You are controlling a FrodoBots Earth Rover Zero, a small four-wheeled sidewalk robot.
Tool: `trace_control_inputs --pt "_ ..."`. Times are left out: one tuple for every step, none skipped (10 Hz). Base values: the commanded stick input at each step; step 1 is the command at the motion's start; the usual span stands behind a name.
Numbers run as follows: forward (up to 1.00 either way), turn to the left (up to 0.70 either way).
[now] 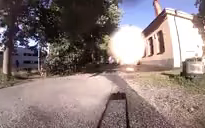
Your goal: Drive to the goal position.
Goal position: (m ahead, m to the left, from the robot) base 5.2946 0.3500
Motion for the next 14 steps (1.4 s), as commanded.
trace_control_inputs --pt "0.50 0.00" --pt "0.50 0.00" --pt "0.50 0.00" --pt "0.50 0.00" --pt "0.50 0.00" --pt "0.50 0.00" --pt "0.50 0.00" --pt "0.50 0.00" --pt "0.50 0.00" --pt "0.50 0.00" --pt "0.50 0.00" --pt "0.50 0.00" --pt "0.50 0.00" --pt "0.50 0.00"
